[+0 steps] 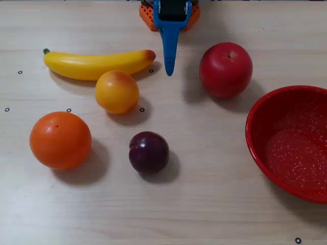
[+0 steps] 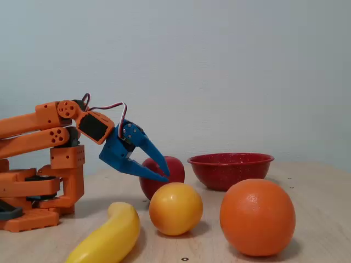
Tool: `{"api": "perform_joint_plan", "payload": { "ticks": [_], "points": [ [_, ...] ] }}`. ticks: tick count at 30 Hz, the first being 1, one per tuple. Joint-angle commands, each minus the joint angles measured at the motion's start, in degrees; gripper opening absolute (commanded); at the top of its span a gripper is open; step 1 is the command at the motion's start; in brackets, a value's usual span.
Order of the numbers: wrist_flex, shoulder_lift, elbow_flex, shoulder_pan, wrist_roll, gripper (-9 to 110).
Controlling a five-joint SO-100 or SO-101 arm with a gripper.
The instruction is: Put plum in the red bowl.
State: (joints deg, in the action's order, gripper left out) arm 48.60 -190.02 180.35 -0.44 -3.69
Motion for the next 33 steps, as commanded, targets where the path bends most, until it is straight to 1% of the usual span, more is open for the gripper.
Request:
{"api": "perform_joint_plan", "payload": {
  "ticks": [1,33],
  "points": [
    [0.4,-0.9,2.2,1.0,0.4,0],
    [-0.1,-0.7,0.8,-0.2,1.3,0]
  ]
}}
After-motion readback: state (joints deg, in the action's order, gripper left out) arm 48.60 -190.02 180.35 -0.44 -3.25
